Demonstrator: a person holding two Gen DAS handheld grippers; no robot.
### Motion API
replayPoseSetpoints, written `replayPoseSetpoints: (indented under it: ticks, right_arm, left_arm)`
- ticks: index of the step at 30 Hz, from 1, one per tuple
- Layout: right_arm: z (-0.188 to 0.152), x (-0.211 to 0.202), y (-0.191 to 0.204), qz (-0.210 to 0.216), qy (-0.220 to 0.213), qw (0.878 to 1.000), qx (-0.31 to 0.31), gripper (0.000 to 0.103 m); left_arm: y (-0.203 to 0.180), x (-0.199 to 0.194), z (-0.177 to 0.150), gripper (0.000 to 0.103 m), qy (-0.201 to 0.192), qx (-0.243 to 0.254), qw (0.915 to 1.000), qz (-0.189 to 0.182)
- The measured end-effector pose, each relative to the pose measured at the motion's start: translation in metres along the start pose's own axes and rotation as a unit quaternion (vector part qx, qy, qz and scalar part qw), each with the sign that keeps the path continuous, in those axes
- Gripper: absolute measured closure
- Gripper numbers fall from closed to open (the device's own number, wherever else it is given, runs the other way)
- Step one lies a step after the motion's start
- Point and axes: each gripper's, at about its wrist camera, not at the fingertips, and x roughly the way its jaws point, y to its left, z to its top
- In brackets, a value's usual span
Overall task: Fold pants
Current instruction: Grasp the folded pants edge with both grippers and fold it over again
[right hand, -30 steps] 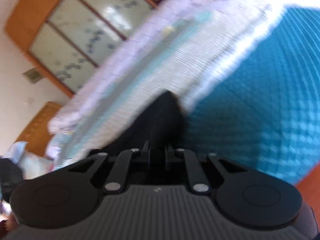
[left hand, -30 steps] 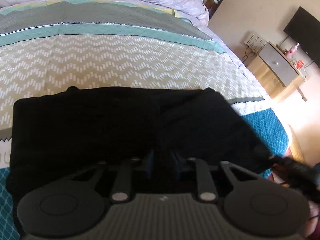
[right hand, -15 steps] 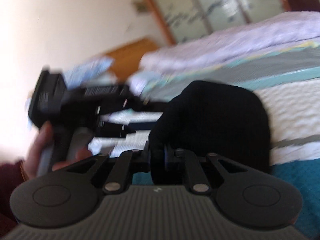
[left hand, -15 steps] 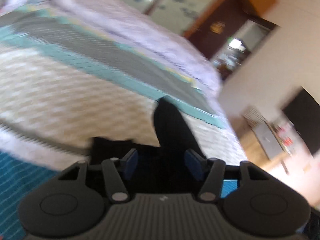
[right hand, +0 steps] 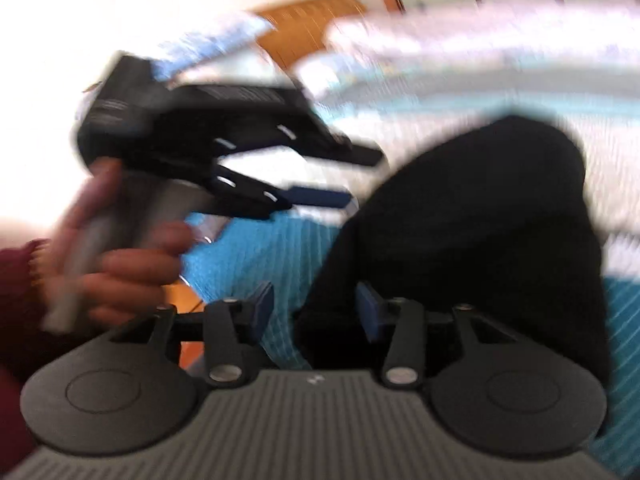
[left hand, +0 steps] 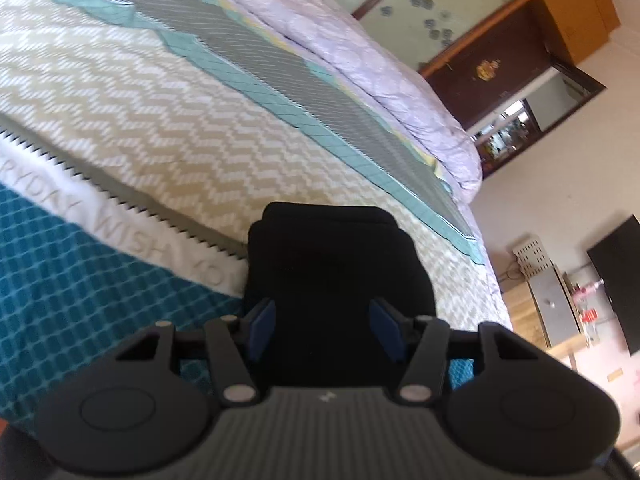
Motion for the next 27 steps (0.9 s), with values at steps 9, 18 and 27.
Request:
replayPoseSetpoints:
  ticks: [9,18,27]
  right_arm:
    - [0.009,-0.080,-0.062,-0.145,-0.103,0.981,0.076,0.079]
    - [-0.041,-0.040,-0.077,-0.126,0.027,0.981,0.142,0.077]
    - [-0.040,-0.040,-0.067,-0.136,0.019,0.982,0.130,0.075]
  left_arm:
    - [-0.032,-0.006,-0.010,0.051,0.001,0.050,0.9974,-0.051]
    - [-0.022,0.040,-0.053,0.057,0.060,0.119,0.9895,0.054]
    - [-0.049,0.037,-0.066,0.056,0.041,0.182,0.9762,0.111]
